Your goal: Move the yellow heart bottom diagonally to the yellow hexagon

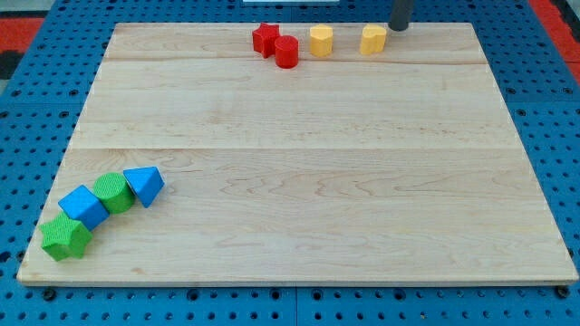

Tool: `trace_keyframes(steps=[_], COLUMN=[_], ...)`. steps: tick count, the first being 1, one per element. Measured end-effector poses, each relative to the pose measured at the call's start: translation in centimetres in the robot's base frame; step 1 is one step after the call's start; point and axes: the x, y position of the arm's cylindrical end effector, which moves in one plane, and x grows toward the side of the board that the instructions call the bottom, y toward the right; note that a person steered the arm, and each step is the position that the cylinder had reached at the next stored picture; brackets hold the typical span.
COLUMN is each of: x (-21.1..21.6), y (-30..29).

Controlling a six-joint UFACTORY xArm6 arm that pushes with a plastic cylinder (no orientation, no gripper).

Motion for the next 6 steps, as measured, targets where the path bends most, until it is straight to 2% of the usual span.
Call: trace_keyframes(steps=[1,2,3,4,5,6], x=[1.3,-0.1,-0.1,-0.1,2.3,1.8], y=[-0.9,-6.1,-8.5,-3.1,0.0,-4.5])
